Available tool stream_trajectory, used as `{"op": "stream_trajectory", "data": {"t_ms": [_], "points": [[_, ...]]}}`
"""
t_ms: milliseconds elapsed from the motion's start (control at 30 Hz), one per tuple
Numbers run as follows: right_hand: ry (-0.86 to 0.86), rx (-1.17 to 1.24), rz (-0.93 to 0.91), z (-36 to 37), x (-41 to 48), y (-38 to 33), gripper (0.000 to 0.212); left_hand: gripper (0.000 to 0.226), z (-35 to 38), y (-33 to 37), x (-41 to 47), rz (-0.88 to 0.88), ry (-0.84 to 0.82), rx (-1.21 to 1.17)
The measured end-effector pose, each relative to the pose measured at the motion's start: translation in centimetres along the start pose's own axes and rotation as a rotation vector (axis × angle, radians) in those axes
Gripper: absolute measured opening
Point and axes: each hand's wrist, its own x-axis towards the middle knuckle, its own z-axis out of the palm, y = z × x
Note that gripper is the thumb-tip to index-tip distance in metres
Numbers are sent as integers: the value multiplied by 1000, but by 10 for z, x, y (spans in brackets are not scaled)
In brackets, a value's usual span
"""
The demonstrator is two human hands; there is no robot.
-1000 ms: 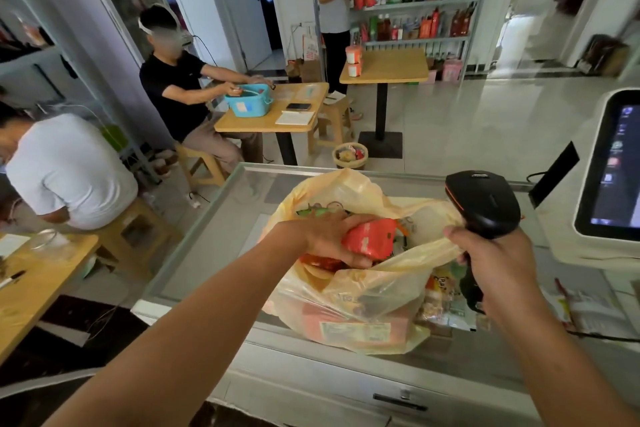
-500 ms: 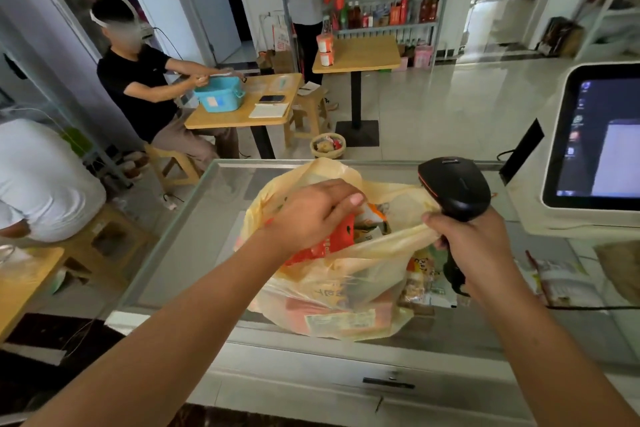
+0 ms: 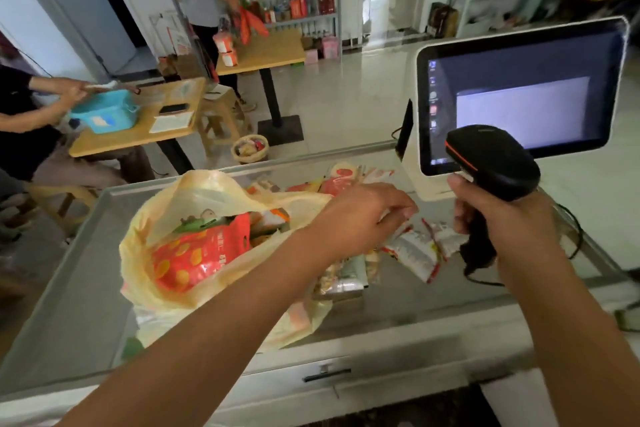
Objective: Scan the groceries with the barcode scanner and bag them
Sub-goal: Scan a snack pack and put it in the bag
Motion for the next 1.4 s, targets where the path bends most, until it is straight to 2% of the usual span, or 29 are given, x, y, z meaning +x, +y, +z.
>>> {"op": "stream_trajectory", "data": {"t_ms": [67, 200, 267, 367, 467, 533, 600, 667, 767, 867, 933, 1033, 1133, 1300, 1400], "points": [[27, 31, 53, -15, 3, 20, 21, 28, 26, 2, 15, -102, -109, 32], [52, 98, 227, -33, 5, 61, 18, 46, 85, 7, 34, -470, -411, 183], [45, 144, 305, -39, 8, 77, 17, 46, 112, 5, 35, -743, -462, 57], [30, 176, 357, -49, 16, 95, 12, 57, 149, 2, 33, -1174, -393, -464], [-12, 130, 379, -55, 27, 107, 13, 96, 177, 7, 34, -1364, -104, -639], [-40, 88, 386, -58, 34, 107, 15, 109, 191, 10, 34, -1393, 63, -669], [-50, 73, 370, -60, 39, 105, 16, 114, 191, 16, 37, -1421, 112, -668], [-50, 85, 323, -60, 43, 105, 17, 110, 183, 22, 36, -1371, 136, -632], [-47, 29, 220, -60, 48, 103, 31, 103, 153, 36, 25, -1149, 176, -615], [-106, -7, 132, -53, 50, 94, 38, 101, 116, 46, 13, -920, 279, -772], [-120, 22, 75, -46, 49, 86, 45, 80, 101, 45, 11, -840, 257, -831], [-106, 45, -5, -38, 48, 75, 46, 61, 86, 51, 14, -808, 217, -1002], [-122, 77, -53, -30, 45, 68, 47, 63, 76, 61, 17, -814, 342, -1210], [-82, 119, -46, -18, 39, 65, 48, 43, 68, 68, 22, -832, 536, -1118], [-47, 130, -40, -19, 41, 65, 40, 36, 65, 66, 23, -894, 661, -1117]]}}
